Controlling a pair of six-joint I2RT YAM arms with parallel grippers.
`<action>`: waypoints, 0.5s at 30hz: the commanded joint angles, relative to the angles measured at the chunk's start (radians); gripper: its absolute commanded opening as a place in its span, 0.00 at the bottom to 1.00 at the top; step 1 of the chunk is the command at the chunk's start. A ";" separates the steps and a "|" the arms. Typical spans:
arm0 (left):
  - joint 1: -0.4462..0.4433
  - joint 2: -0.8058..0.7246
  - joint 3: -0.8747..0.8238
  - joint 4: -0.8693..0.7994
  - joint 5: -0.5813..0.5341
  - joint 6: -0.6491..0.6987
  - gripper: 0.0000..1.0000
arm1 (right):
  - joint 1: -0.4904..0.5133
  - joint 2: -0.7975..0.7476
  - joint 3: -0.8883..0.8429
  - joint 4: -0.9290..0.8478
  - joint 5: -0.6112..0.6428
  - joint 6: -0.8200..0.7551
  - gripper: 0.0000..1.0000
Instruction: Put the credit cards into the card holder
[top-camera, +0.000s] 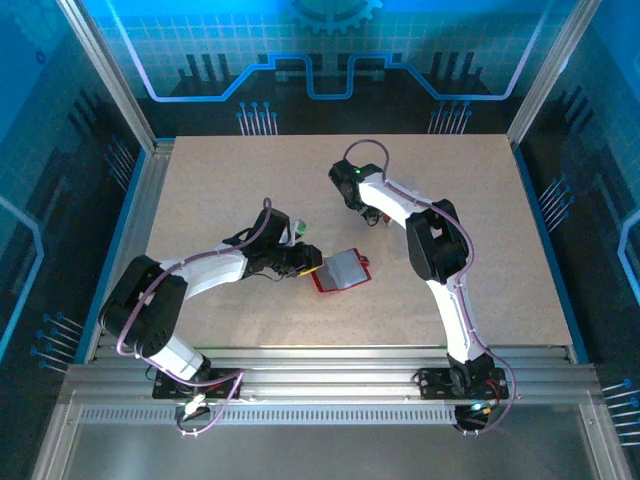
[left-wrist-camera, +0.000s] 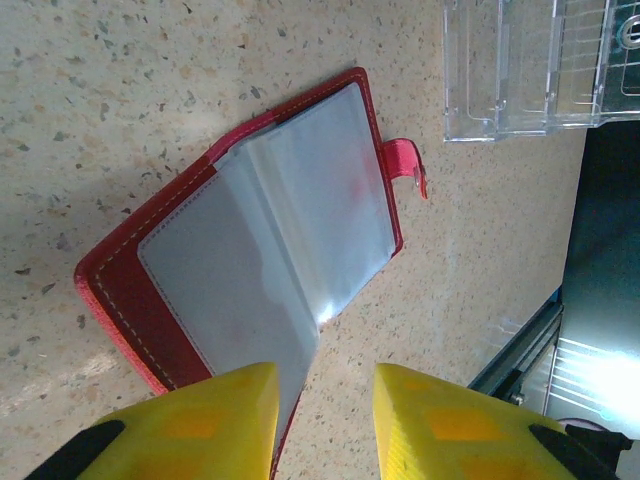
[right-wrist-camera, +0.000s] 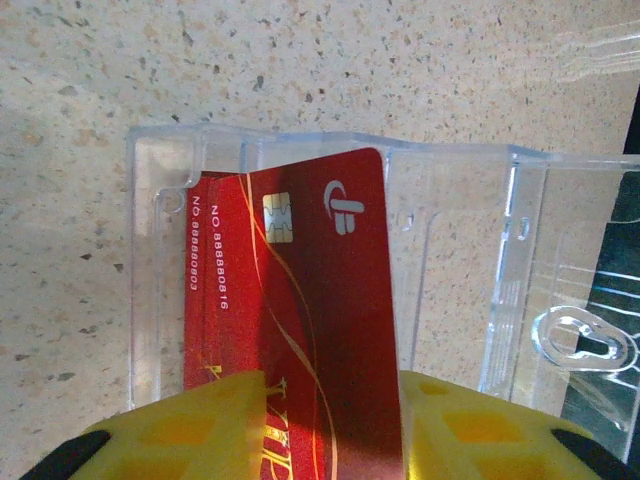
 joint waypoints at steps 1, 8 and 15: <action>-0.004 0.008 0.009 0.005 0.006 -0.006 0.32 | -0.012 -0.046 0.014 -0.035 0.024 0.000 0.37; -0.004 0.008 0.004 0.008 0.008 -0.007 0.32 | -0.011 -0.046 0.022 -0.048 0.024 0.001 0.35; -0.005 0.010 0.002 0.013 0.009 -0.010 0.32 | -0.010 -0.050 0.031 -0.062 0.023 0.001 0.31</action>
